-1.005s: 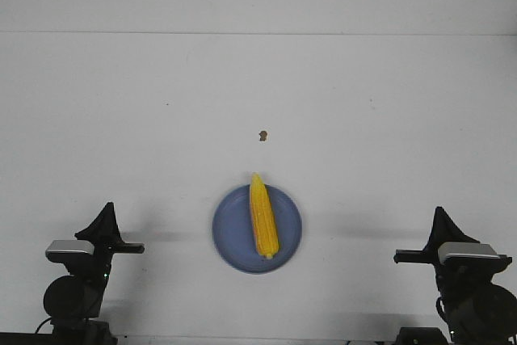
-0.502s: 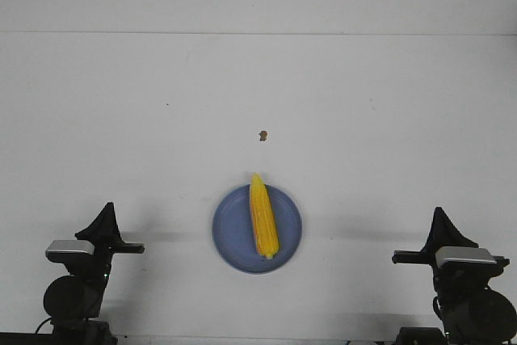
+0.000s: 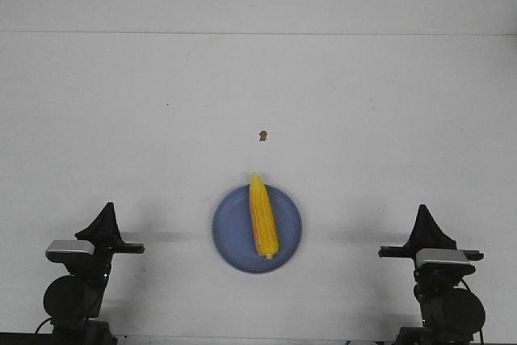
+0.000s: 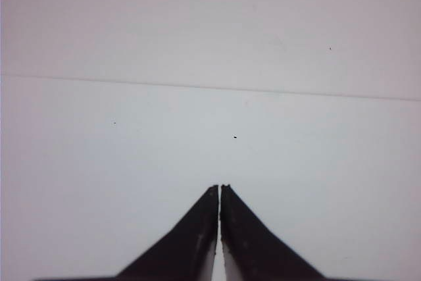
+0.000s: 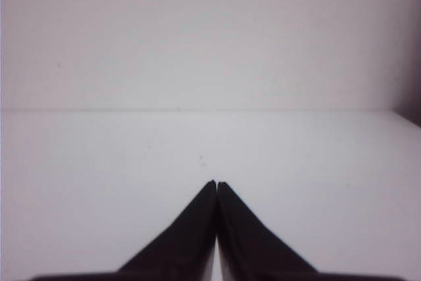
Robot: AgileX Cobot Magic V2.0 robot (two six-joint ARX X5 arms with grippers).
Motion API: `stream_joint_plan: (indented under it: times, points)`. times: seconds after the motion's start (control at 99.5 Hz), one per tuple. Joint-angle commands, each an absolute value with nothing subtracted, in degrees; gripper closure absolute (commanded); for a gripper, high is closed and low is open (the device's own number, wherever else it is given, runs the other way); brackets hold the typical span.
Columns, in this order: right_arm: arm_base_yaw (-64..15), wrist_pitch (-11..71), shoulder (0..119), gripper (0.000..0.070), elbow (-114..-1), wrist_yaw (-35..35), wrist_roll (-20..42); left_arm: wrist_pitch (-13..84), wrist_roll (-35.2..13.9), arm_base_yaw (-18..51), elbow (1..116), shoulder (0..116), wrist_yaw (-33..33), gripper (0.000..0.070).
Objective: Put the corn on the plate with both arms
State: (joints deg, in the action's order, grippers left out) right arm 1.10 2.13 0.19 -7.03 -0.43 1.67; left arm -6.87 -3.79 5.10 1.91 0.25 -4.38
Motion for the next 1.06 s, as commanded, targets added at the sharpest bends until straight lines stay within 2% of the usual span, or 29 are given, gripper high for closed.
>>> stream_joint_plan:
  times: [0.0,0.251,1.055]
  points:
    - [0.97,-0.49,0.08,0.0700,-5.50,-0.64,1.74,-7.62,-3.95,5.10,0.80,0.19,-4.54,0.0688]
    - [0.97,-6.04,0.08,0.0700,-0.73,-1.72,2.24,-7.62,-3.95,5.10,0.80,0.19,-4.54,0.0688]
    - [0.97,-6.39,0.08,0.0700,-0.71,-1.50,3.18,-7.62,-3.95,5.10,0.80,0.19,-4.54,0.0688]
